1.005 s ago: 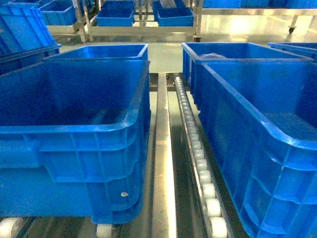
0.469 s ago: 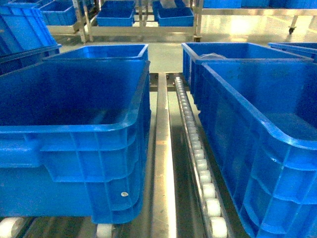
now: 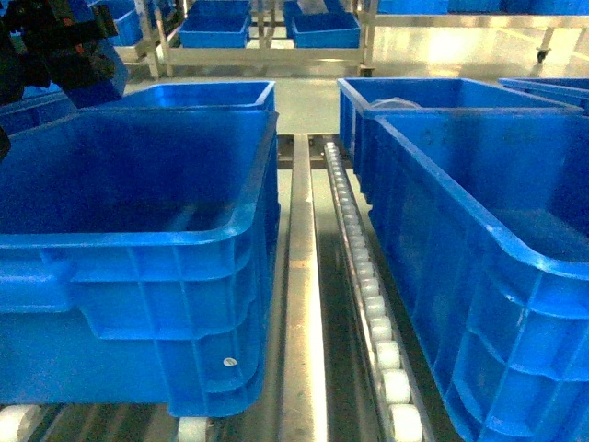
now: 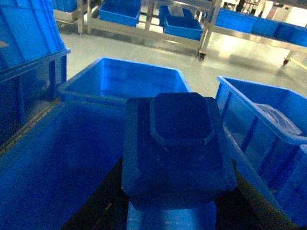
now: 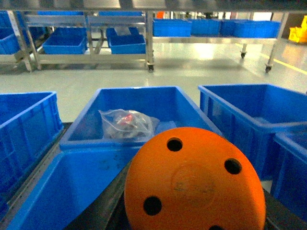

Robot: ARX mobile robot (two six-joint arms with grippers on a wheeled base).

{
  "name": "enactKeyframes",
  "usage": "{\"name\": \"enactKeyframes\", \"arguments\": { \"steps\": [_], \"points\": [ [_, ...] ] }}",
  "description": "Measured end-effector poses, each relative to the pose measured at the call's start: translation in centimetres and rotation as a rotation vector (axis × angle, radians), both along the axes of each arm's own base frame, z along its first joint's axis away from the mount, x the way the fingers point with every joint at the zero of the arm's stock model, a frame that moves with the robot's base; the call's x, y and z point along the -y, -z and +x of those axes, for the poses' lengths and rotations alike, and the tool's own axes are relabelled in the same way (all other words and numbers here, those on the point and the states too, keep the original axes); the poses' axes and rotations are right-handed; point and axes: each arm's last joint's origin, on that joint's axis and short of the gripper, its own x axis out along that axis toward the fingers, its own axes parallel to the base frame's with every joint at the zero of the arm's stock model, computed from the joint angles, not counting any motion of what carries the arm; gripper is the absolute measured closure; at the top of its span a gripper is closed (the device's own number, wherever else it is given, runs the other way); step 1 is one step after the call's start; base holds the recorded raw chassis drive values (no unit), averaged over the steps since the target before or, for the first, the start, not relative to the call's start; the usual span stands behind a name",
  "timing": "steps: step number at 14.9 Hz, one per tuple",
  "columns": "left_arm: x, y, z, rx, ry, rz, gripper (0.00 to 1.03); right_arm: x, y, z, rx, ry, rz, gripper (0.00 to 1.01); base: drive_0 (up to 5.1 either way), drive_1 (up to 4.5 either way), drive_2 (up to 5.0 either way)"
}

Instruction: Sort blue parts and orange caps into right shelf containers

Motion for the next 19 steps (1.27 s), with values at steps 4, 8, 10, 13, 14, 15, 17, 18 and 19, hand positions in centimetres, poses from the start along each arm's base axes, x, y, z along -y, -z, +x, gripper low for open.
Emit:
{"name": "enactKeyframes", "arguments": {
  "steps": [4, 8, 10, 13, 14, 15, 17, 18, 19],
  "points": [
    [-0.8, -0.7, -0.5, 0.058, -0.007, 0.006, 0.16, 0.0, 0.5, 0.2, -0.005, -0.024, -0.003, 0.04, 0.0, 0.00, 0.0],
    [-1.1, -0.9, -1.0, 0.057, 0.023, 0.006, 0.03, -0.2, 0.9, -0.1, -0.034, -0.061, -0.005, 0.04, 0.0, 0.00, 0.0],
    [-1.2, -1.0, -1.1, 0.051, 0.015, 0.007, 0.05, -0.3, 0.9, -0.2, -0.040, -0.063, -0.008, 0.03, 0.0, 0.00, 0.0],
    [-1.3, -1.4, -1.4, 0.045, 0.011, 0.010, 0.05, -0.4, 0.8, -0.4, -0.056, -0.046, -0.019, 0.03, 0.0, 0.00, 0.0],
    [-1.3, -1.6, -1.5, 0.042, 0.008, 0.011, 0.05, -0.6, 0.7, -0.5, -0.063, -0.046, -0.022, 0.03, 0.0, 0.00, 0.0],
    [-1.3, -2.0, -1.9, 0.032, -0.009, 0.014, 0.05, -0.6, 0.5, -0.9, -0.069, -0.048, -0.023, 0.03, 0.0, 0.00, 0.0],
    [-1.3, -3.5, -2.6, 0.085, -0.013, 0.011, 0.05, -0.6, -0.4, -1.3, -0.035, -0.048, -0.029, 0.03, 0.0, 0.00, 0.0],
    [-1.3, -3.3, -2.6, 0.070, -0.012, 0.012, 0.05, -0.7, -0.3, -1.3, -0.043, -0.051, -0.029, 0.03, 0.0, 0.00, 0.0],
    [-1.3, -3.0, -2.4, 0.058, -0.012, 0.013, 0.05, -0.7, -0.3, -1.3, -0.043, -0.051, -0.030, 0.03, 0.0, 0.00, 0.0]
  ]
}}
